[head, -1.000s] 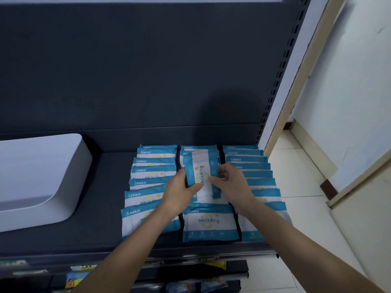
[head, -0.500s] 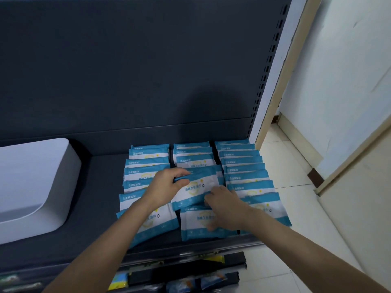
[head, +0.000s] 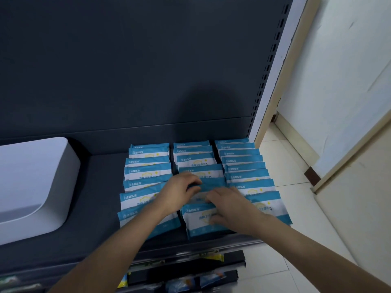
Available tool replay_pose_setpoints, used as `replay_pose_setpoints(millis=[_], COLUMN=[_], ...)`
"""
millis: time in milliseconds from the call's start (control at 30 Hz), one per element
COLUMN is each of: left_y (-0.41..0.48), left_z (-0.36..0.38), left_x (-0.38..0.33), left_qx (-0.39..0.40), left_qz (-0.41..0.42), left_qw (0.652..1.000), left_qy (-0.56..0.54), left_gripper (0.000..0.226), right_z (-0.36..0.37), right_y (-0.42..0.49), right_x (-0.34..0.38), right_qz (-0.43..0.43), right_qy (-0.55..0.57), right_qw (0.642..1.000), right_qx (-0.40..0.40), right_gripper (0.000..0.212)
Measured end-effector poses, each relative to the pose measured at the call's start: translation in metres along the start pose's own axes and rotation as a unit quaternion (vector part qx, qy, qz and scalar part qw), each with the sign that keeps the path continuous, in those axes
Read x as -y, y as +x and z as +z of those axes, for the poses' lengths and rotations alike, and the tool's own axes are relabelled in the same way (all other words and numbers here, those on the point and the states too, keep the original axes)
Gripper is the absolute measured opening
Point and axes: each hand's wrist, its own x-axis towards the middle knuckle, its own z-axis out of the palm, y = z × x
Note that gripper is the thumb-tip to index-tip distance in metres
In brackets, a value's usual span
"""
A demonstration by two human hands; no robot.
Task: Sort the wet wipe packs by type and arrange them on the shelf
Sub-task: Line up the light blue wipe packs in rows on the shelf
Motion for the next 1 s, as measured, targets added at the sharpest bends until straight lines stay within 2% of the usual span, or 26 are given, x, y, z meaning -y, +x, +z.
replay_pose_setpoints(millis=[100,167,233,300,400,500,567,633,700,767,900,1000], left_y=[-0.010,-0.024,-0.044,-0.063,-0.080,-0.081,-0.082,-0.086,-0.093,-0.103,-0.116,-0.112], left_z=[-0.011,-0.018,-0.023,-0.024,-0.023,-0.025,-0.026,-0.030,-0.035,-0.038,-0.040,-0.036], left_x=[0.005,0.012,0.023,0.033,0.046,0.050,0.052,0.055,0.056,0.057,0.060,0.061], left_qx=[-0.049,-0.117,-0.154,-0.143,-0.079,-0.029,-0.003,-0.012,-0.036,-0.042,-0.020,-0.064], left_qz=[0.007,-0.026,-0.072,-0.123,-0.190,-0.158,-0.112,-0.099,-0.118,-0.152,-0.198,-0.203], left_qw=[0.999,0.992,0.985,0.980,0.963,0.964,0.973,0.980,0.983,0.982,0.979,0.977], left_qy=[0.010,0.026,0.040,0.056,0.176,0.211,0.202,0.172,0.137,0.106,0.048,-0.006], left_gripper=[0.025,0.030,0.038,0.051,0.072,0.097,0.106,0.106,0.100,0.093,0.094,0.096], right_z=[0.002,0.000,-0.002,-0.004,-0.006,-0.003,0.003,0.011,0.018,0.020,0.024,0.029], right_y=[0.002,0.004,0.005,0.007,0.008,0.009,0.011,0.014,0.016,0.016,0.019,0.029], right_x=[-0.003,-0.002,-0.002,0.000,0.007,0.015,0.023,0.029,0.031,0.033,0.044,0.061], right_qz=[0.025,0.031,0.026,0.023,0.039,0.051,0.034,0.005,0.006,0.012,0.010,0.013], right_qy=[-0.017,-0.007,0.013,0.015,0.025,0.034,0.025,-0.013,-0.033,-0.028,-0.023,-0.023], right_qw=[1.000,0.999,0.999,0.999,0.997,0.997,0.997,0.996,0.995,0.996,0.998,0.998], right_qx=[-0.003,0.007,0.020,0.043,0.060,0.049,0.065,0.087,0.093,0.079,0.058,0.057], right_gripper=[0.051,0.057,0.059,0.063,0.068,0.075,0.089,0.097,0.095,0.103,0.109,0.110])
